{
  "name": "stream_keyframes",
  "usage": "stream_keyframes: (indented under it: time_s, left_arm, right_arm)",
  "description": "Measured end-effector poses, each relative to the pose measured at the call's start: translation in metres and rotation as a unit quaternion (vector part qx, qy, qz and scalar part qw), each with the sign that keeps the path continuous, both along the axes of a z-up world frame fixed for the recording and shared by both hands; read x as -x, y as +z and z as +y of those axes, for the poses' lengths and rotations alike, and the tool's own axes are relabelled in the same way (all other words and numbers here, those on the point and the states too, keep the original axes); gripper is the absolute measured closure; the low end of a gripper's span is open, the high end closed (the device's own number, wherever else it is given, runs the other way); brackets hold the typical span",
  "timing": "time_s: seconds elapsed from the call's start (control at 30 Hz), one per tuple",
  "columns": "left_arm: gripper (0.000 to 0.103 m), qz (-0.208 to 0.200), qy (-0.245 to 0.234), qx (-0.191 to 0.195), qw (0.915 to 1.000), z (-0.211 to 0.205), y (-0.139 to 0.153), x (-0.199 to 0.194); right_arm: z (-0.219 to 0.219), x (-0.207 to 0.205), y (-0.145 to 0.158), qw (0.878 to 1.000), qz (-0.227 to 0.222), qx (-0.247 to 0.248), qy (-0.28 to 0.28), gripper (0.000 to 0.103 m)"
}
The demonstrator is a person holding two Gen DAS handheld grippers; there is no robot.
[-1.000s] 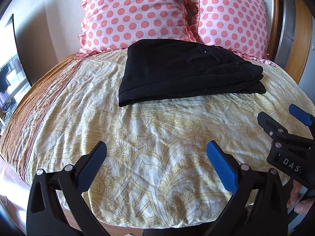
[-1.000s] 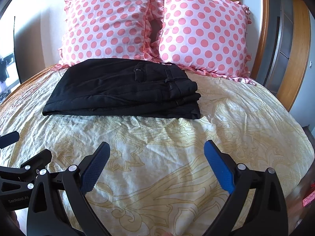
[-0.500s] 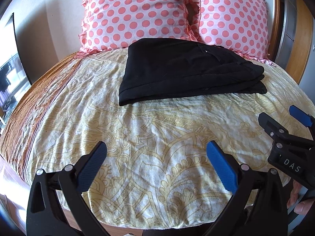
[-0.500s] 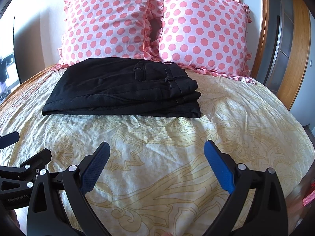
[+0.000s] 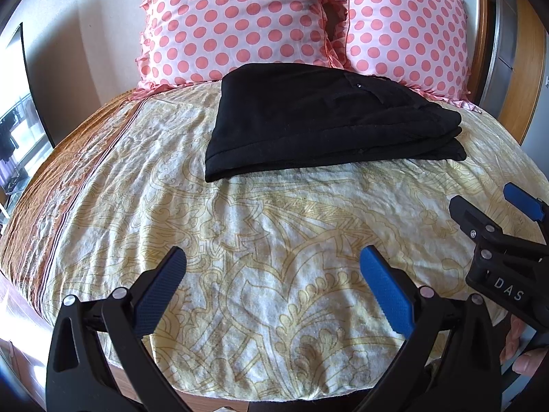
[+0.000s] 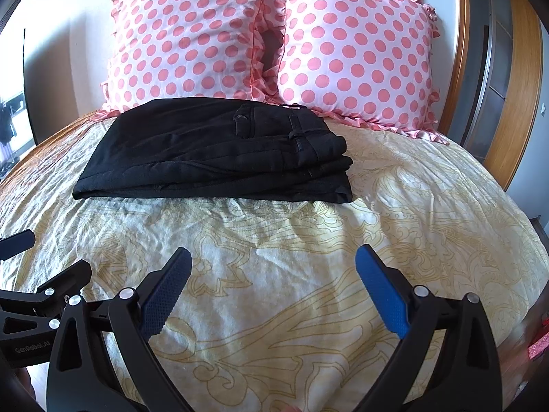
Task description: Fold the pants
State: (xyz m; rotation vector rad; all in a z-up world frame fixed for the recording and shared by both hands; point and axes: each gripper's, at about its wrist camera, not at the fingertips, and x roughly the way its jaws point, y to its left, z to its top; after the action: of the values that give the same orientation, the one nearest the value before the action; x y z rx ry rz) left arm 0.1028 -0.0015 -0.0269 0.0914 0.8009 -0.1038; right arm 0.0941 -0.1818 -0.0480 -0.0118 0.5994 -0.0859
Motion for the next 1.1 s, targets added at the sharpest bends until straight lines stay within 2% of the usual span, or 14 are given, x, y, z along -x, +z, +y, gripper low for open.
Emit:
stream_keyframes:
  time_s: [1.1]
  left_arm:
    - [0.002, -0.002, 0.01, 0.006, 0.9999, 0.0036, -0.0028, -0.002]
  right_arm:
    - [0.005, -0.0006, -0.0038, 1.0, 0.002, 0.003, 0.001, 0.005]
